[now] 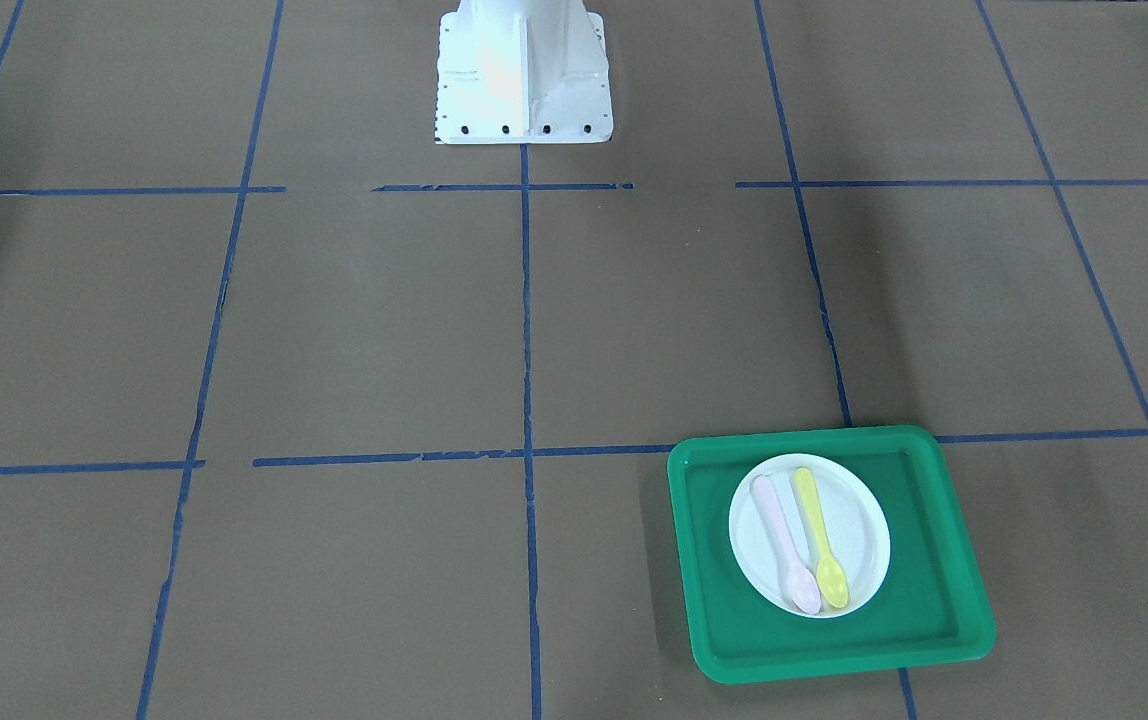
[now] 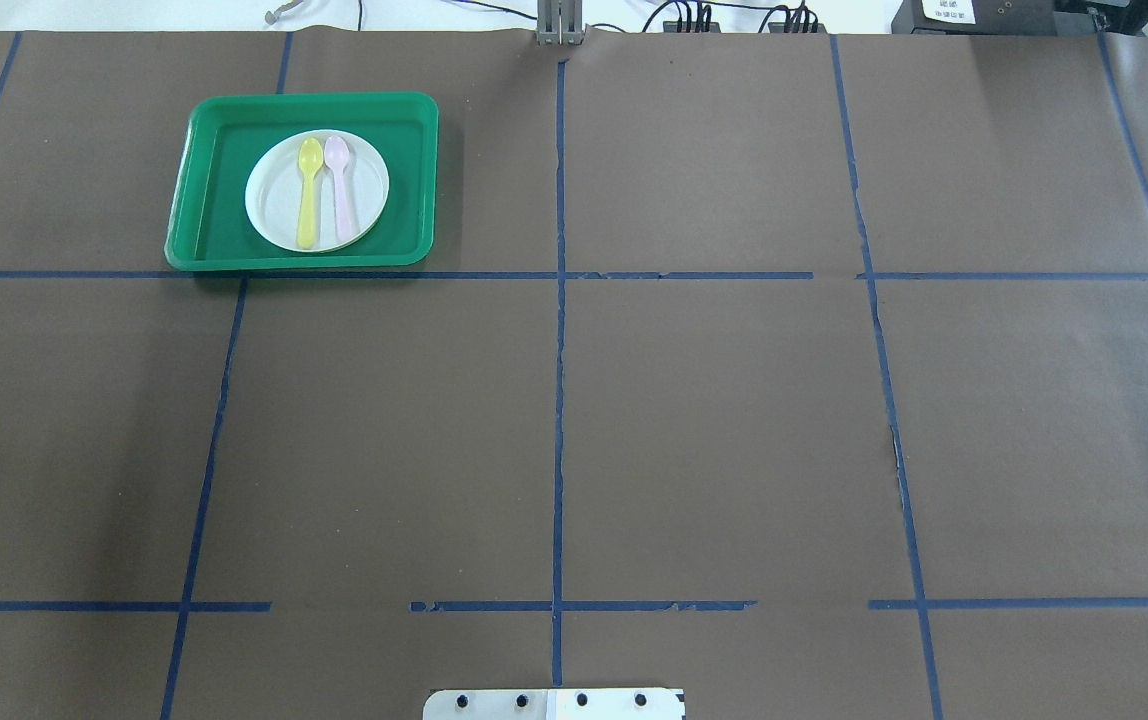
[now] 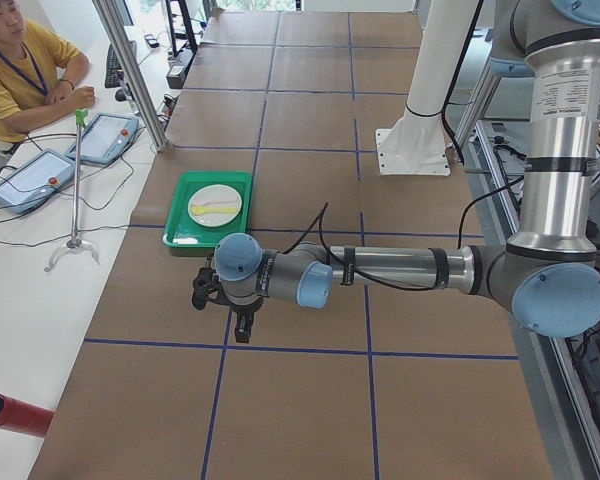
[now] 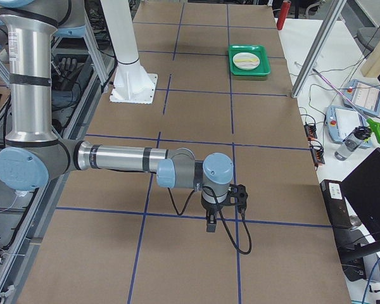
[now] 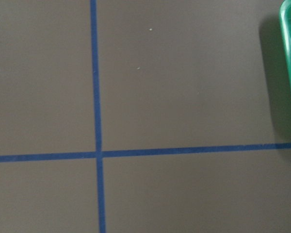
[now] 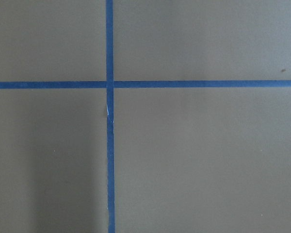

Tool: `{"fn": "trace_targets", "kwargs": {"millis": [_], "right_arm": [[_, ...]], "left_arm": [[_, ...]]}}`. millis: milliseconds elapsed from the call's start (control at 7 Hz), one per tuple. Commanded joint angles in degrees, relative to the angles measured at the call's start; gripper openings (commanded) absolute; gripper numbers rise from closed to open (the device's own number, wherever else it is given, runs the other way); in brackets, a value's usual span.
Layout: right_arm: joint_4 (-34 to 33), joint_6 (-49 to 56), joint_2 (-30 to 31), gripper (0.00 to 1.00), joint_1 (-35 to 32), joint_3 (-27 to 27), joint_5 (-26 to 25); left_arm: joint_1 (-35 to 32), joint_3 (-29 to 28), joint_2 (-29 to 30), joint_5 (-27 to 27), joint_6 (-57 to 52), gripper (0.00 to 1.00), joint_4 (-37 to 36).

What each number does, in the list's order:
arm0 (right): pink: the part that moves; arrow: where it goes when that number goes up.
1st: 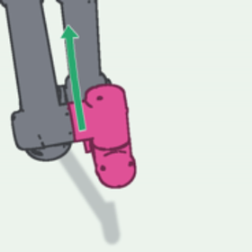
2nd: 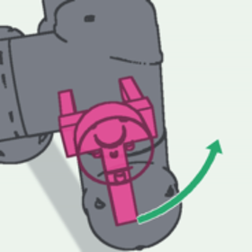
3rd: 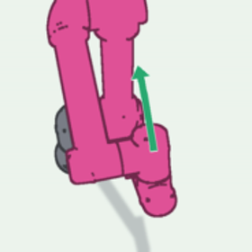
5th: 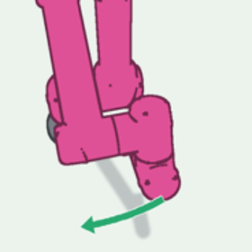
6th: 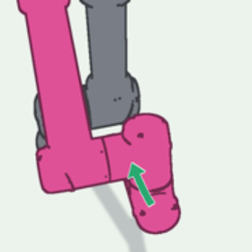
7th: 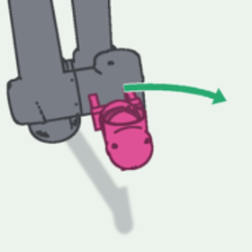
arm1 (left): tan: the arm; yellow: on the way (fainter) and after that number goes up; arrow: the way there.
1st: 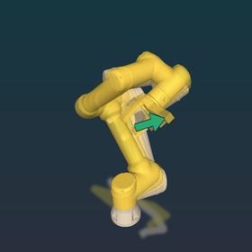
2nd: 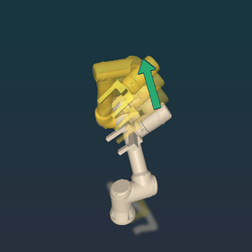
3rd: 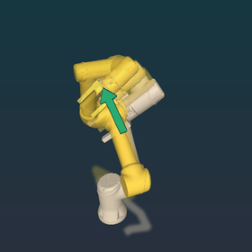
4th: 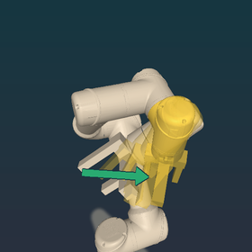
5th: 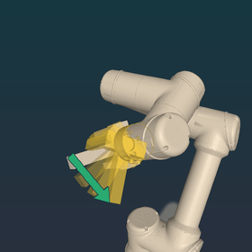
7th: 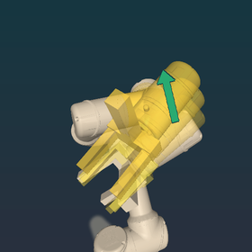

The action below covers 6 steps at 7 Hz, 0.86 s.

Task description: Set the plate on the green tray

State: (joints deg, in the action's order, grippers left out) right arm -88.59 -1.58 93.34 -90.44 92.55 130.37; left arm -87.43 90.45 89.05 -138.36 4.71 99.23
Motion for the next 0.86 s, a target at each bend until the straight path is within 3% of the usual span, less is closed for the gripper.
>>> {"fn": "trace_targets", "kwargs": {"millis": [0,714], "right_arm": [[0.0,0.0,0.0,1.0,0.0,0.0,0.0],[0.0,0.0,0.0,1.0,0.0,0.0,0.0]], "left_arm": [[-4.7,3.7,-0.9,5.7,-10.3,1.0,-10.8],[-5.1,5.7,-1.1,4.9,-12.7,1.0,-10.9]]}}
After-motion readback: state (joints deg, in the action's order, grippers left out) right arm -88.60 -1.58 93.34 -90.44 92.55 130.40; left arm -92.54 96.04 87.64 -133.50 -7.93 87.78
